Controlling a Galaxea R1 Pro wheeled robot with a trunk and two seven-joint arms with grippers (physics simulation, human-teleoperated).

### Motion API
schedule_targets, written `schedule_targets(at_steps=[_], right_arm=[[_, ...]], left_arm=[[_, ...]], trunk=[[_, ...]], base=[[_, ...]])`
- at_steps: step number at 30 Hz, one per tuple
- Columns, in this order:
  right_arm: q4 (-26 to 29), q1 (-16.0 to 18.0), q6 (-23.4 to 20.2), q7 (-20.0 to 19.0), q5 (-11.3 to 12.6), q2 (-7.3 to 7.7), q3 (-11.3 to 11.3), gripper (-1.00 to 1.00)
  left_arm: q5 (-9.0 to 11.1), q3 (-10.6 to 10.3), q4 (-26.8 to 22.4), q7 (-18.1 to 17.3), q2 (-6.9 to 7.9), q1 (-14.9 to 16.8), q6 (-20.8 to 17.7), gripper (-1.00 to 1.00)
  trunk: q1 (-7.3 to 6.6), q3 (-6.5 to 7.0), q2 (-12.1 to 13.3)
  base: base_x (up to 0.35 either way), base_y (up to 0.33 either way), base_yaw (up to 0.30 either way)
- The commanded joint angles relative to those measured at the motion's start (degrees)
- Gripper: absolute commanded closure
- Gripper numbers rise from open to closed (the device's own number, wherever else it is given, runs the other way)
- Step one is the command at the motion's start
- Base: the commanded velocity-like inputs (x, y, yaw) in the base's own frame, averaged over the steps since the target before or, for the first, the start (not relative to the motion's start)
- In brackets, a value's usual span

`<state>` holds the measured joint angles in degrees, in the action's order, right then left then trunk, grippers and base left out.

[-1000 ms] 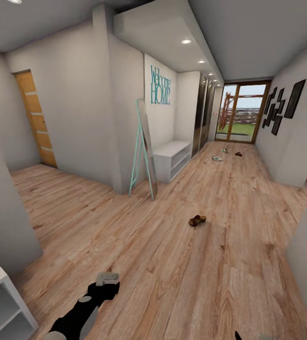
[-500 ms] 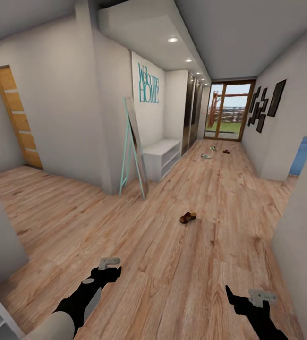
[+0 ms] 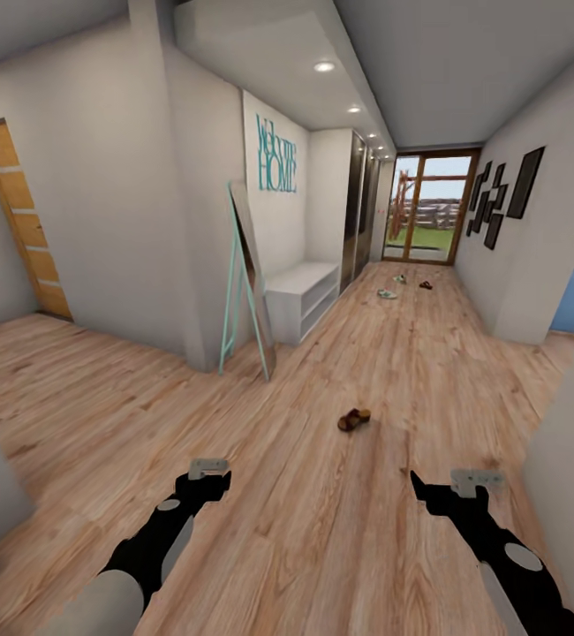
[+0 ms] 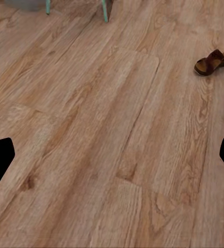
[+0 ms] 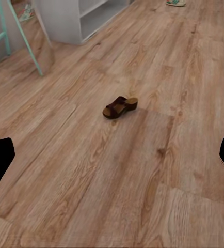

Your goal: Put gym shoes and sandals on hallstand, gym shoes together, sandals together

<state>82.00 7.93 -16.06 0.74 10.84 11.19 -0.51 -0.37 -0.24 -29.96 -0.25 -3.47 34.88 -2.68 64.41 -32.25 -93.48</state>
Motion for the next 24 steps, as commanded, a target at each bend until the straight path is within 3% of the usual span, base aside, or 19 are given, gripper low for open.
schedule_targets(at_steps=[1, 2, 6, 9, 16, 24], right_arm=[[0.1, 0.32, -0.59, 0.05, 0.48, 0.06, -0.2, -1.0], [0.05, 1.1, -1.39, 0.03, 0.43, 0.18, -1.04, -1.0], [0.41, 2.14, -2.44, -0.57, 0.33, -0.77, -1.27, -1.0], [1.33, 2.33, -2.89, -0.28, 0.38, -1.71, -1.48, -1.0], [3.57, 0.87, -1.28, 0.5, 0.66, -1.77, -2.12, -1.0], [3.77, 2.06, -1.3, 0.4, 0.67, -1.84, -1.69, -1.0]], left_arm=[[-0.06, -0.13, -0.54, -0.08, -0.1, 0.0, -0.32, -1.0], [-0.16, -1.68, -1.67, -0.21, -0.44, -0.06, -0.49, -1.0], [0.42, -3.05, -0.79, -0.29, 0.51, -1.07, -0.32, -1.0], [0.22, -2.87, -0.71, -0.29, 0.61, -2.04, -0.39, -1.0], [-0.64, -2.27, -2.15, -0.55, 0.02, -1.75, -1.21, -1.0], [-0.65, -2.13, -1.9, -2.88, -0.56, 0.11, -1.96, -1.0]], trunk=[[0.03, -0.06, -0.03], [0.03, -0.06, -0.03], [0.03, -0.06, -0.03], [0.03, -0.06, -0.03], [0.03, -0.06, -0.03], [0.03, -0.06, -0.03]], base=[[0.338, -0.069, 0.0], [0.339, -0.081, 0.0], [0.085, -0.02, 0.0], [0.0, 0.0, 0.0], [0.0, 0.0, 0.0], [0.0, 0.0, 0.0]])
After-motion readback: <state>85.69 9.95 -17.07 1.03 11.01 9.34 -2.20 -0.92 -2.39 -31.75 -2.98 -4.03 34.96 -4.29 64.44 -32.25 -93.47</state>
